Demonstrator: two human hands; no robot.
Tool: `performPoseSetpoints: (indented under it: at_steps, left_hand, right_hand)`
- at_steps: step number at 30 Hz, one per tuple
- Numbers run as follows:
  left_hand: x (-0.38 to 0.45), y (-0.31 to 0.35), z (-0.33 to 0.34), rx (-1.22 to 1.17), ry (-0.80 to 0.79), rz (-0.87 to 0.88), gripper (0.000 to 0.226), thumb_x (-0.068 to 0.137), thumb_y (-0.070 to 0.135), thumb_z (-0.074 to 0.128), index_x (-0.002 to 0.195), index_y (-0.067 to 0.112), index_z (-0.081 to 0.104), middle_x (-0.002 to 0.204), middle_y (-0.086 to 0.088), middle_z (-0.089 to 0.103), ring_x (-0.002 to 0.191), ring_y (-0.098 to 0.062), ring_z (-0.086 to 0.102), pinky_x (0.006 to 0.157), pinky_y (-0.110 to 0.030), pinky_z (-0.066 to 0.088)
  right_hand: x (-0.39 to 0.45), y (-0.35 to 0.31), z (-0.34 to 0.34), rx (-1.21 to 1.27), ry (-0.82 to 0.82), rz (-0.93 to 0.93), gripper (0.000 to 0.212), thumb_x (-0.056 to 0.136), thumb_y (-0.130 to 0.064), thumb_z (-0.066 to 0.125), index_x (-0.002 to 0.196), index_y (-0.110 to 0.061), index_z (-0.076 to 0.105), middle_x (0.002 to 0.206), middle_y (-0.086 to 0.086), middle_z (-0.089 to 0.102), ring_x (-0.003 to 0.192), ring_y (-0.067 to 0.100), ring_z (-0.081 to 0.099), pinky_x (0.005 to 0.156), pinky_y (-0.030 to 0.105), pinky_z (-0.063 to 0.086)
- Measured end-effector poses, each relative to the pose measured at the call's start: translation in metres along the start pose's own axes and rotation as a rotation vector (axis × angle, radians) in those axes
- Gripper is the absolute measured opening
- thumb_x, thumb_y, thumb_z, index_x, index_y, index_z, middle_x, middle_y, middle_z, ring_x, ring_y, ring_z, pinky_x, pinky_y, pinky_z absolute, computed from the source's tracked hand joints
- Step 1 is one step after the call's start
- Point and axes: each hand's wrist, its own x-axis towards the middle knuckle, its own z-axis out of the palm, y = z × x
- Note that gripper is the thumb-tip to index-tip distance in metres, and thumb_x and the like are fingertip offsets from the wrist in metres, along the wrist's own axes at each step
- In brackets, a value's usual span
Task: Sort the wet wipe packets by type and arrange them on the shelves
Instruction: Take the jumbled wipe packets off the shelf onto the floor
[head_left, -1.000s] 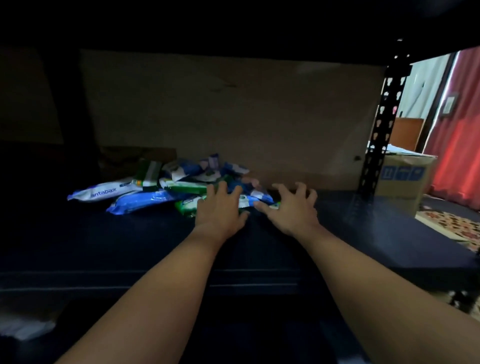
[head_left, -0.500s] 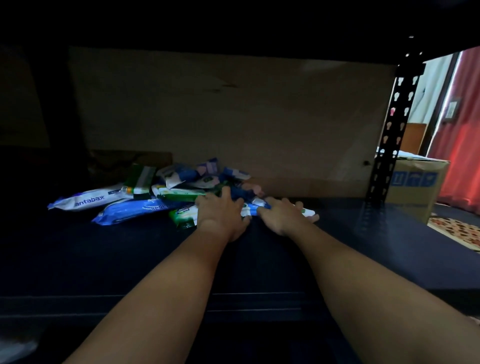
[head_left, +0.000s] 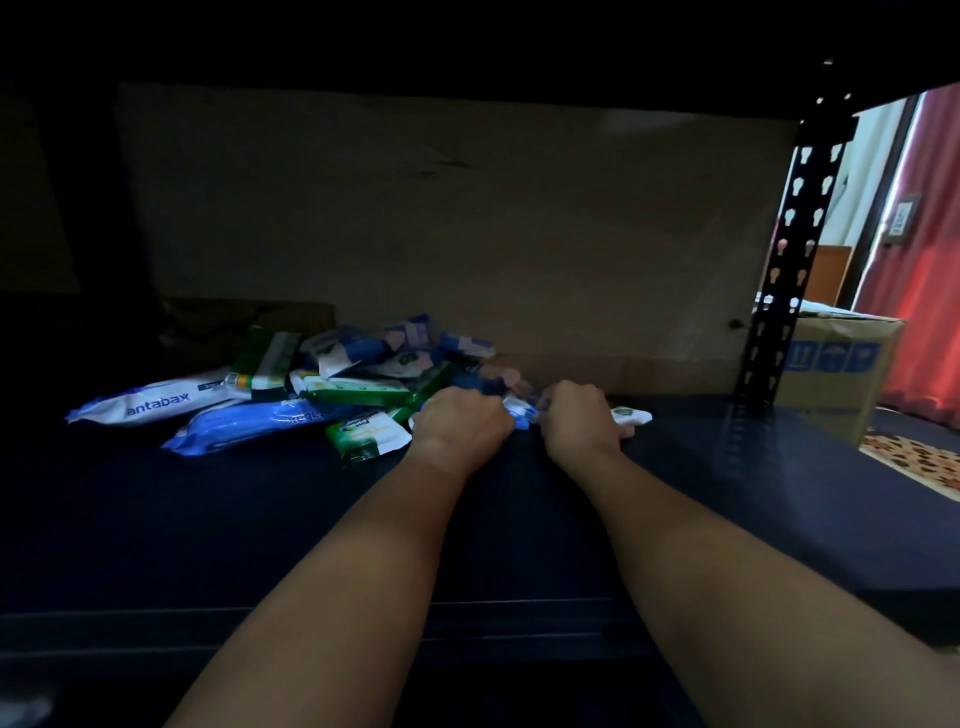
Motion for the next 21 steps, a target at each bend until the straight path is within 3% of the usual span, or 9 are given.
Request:
performPoseSetpoints:
  at_steps: [11, 13, 15, 16, 21]
  left_hand:
    - [-0.032, -0.003, -0.026, 0.018, 0.068, 0.107, 0.022, 0.097, 0.009, 0.047, 0.108, 0.009, 0.066, 0.109, -0.008, 0.07, 0.096, -0.034, 0.069, 0.066, -0.036, 0.041]
    - [-0.045, -0.003, -0.041, -0.011, 0.188, 0.15, 0.007, 0.079, 0.014, 0.073, 0.085, 0.01, 0.072, 0.09, -0.009, 0.073, 0.069, -0.03, 0.071, 0.052, -0.031, 0.041]
    - [-0.055, -0.006, -0.052, -0.005, 0.29, 0.176, 0.029, 0.041, 0.017, 0.093, 0.052, 0.014, 0.066, 0.059, -0.005, 0.065, 0.035, -0.022, 0.056, 0.037, -0.021, 0.032]
    - [-0.056, -0.009, -0.056, -0.015, 0.297, 0.167, 0.031, 0.034, 0.018, 0.093, 0.047, 0.016, 0.065, 0.051, -0.002, 0.06, 0.03, -0.02, 0.051, 0.035, -0.018, 0.028]
    - [-0.082, -0.012, -0.087, 0.106, 0.368, 0.119, 0.009, 0.052, 0.022, 0.08, 0.054, 0.023, 0.071, 0.046, 0.004, 0.056, 0.035, -0.015, 0.055, 0.044, -0.02, 0.016]
  right_hand:
    - [-0.019, 0.01, -0.015, -0.164, 0.085, -0.063, 0.034, 0.094, 0.0, 0.055, 0.119, -0.021, 0.064, 0.116, 0.013, 0.059, 0.127, 0.032, 0.04, 0.099, 0.072, 0.037]
    - [-0.028, 0.015, -0.025, -0.186, 0.092, -0.074, 0.035, 0.092, 0.001, 0.054, 0.118, -0.021, 0.064, 0.113, 0.014, 0.06, 0.126, 0.033, 0.038, 0.098, 0.072, 0.037]
    - [-0.043, 0.02, -0.039, -0.213, 0.103, -0.087, 0.036, 0.09, 0.001, 0.054, 0.116, -0.022, 0.064, 0.11, 0.015, 0.061, 0.124, 0.034, 0.038, 0.097, 0.073, 0.037]
    - [-0.049, 0.021, -0.045, -0.221, 0.105, -0.092, 0.036, 0.089, 0.001, 0.055, 0.115, -0.022, 0.063, 0.11, 0.015, 0.061, 0.124, 0.034, 0.038, 0.096, 0.073, 0.037]
    - [-0.09, 0.024, -0.081, -0.207, 0.129, -0.115, 0.033, 0.089, -0.001, 0.056, 0.112, -0.023, 0.063, 0.107, 0.014, 0.062, 0.122, 0.033, 0.04, 0.096, 0.064, 0.041]
